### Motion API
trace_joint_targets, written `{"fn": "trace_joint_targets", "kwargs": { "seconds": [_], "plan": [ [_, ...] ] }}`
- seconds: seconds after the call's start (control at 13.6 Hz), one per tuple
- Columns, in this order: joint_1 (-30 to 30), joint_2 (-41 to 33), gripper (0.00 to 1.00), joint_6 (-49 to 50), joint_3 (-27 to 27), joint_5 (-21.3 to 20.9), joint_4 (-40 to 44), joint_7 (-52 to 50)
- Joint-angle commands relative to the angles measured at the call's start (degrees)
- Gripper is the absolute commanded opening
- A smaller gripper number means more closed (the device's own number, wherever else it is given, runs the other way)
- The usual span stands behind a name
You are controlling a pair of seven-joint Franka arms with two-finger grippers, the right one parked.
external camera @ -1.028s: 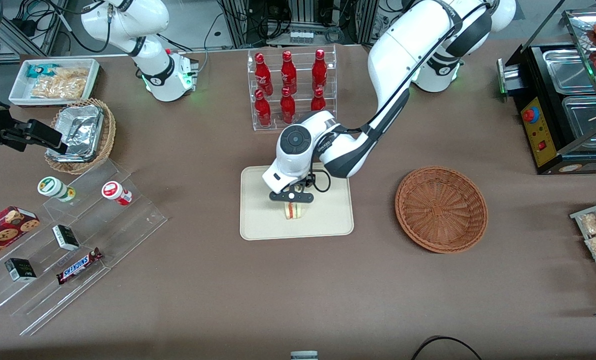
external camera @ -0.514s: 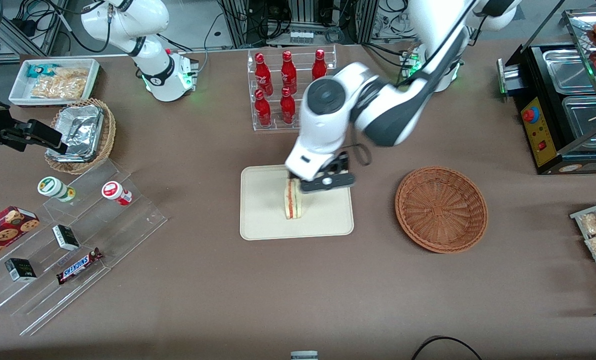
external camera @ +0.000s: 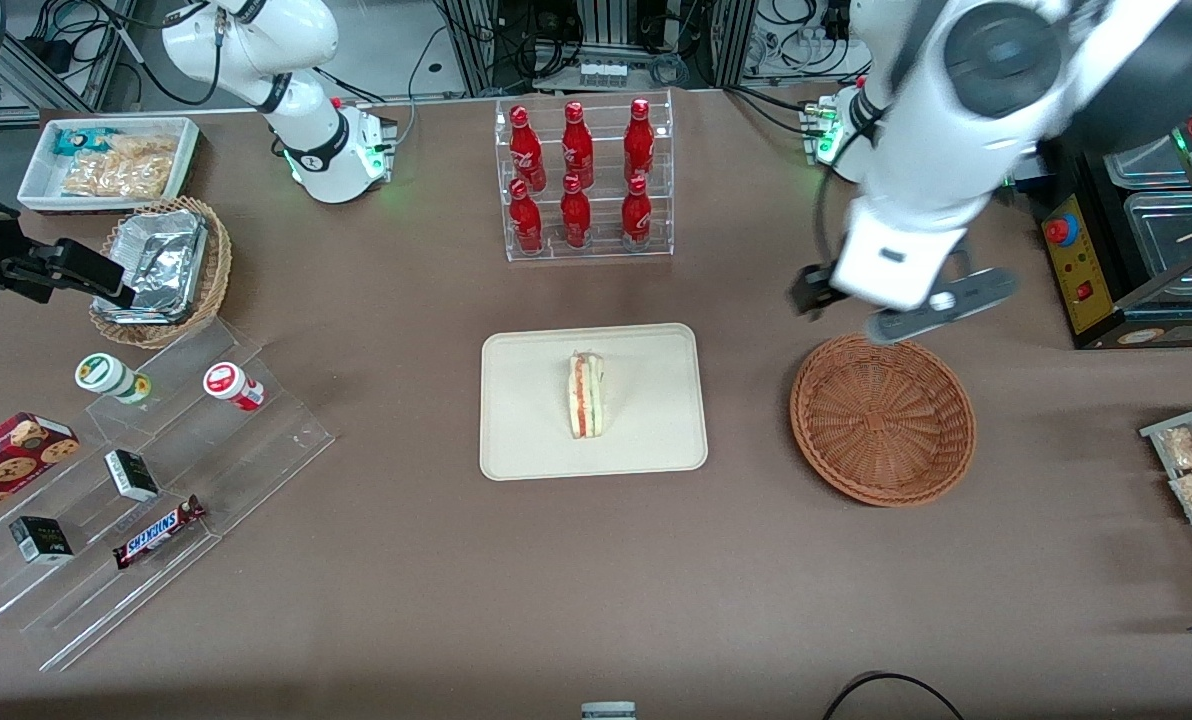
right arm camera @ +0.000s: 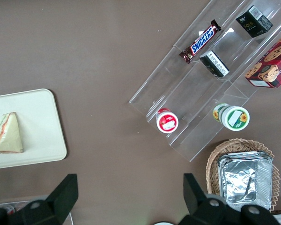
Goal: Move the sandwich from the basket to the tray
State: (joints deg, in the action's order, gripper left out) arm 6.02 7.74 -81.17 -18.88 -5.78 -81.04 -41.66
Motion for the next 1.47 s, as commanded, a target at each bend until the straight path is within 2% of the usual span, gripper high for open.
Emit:
{"fn": "trace_joint_targets", "kwargs": {
  "seconds": [0.0, 0.22, 0.37, 0.59, 0.81, 1.03, 1.39],
  "plan": [
    [-5.91, -5.27, 1.00, 3.98, -0.46, 1.55, -2.81, 9.28],
    [-11.45, -7.21, 1.00, 6.72, -0.46, 2.52, -2.81, 18.35],
    [-11.82, -8.09, 1.00, 7.77, 1.28, 2.61, -2.72, 24.14],
    [-4.98, -8.53, 1.00, 7.95, 13.13, 3.75, -2.29, 31.28],
    [-4.35, -8.00, 1.00, 6.99, 14.13, 4.20, -1.58, 32.43],
    [-4.61, -8.70, 1.00, 5.67, 16.59, 4.37, -1.67, 39.54],
    [-5.32, -9.15, 1.00, 5.23, 17.47, 5.68, -1.76, 39.56]
  ]
}}
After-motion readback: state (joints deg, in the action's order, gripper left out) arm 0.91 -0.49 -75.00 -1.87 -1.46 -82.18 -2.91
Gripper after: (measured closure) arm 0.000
